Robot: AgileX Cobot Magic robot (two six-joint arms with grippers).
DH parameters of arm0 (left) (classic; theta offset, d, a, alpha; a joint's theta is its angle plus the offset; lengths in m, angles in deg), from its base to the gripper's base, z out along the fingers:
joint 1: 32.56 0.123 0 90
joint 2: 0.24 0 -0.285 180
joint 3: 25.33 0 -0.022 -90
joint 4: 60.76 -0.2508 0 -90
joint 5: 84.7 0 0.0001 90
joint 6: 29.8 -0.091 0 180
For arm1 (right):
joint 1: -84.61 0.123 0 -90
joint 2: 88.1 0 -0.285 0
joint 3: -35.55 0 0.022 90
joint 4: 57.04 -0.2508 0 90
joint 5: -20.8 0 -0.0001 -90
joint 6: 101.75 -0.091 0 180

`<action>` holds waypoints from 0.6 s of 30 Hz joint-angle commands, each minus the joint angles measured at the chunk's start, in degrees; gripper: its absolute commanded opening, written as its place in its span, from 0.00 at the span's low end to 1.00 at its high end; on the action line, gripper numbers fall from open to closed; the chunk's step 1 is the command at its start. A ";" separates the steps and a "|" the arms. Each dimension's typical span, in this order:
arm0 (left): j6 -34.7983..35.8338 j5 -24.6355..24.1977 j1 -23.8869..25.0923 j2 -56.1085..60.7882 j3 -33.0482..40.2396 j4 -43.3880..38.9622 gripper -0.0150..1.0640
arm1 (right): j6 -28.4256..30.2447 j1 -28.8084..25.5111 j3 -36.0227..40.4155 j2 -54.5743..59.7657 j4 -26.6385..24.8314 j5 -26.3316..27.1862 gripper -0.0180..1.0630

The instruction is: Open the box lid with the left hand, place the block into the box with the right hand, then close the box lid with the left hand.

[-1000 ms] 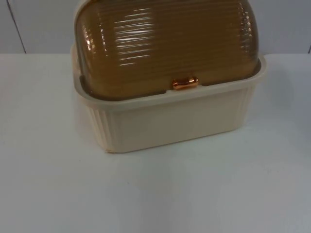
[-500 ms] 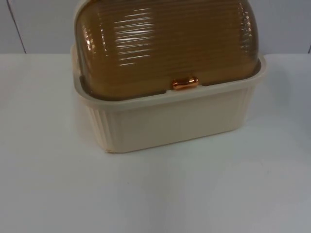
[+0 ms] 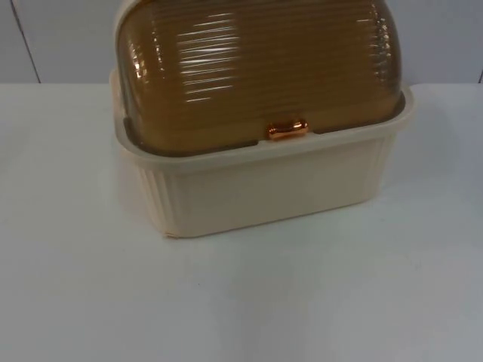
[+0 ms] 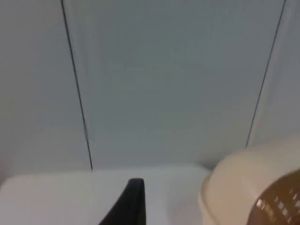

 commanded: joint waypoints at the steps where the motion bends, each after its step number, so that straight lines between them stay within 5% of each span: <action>1: 4.12 1.69 0.01 6.23 0.07 -1.56 0.98 | -0.28 0.10 -0.02 -4.34 3.61 1.01 0.99; 10: 5.06 2.76 0.01 21.83 0.07 -6.37 0.98 | -0.02 0.10 -0.87 -17.52 5.44 3.65 0.99; 13: 5.49 3.11 0.01 27.34 -1.37 -8.01 0.98 | 6.23 -0.01 -4.60 -21.89 5.60 4.72 0.99; 18: 14.18 1.64 2.76 29.90 -9.06 -16.15 0.98 | 7.94 -0.52 -14.97 -22.87 3.95 3.97 0.99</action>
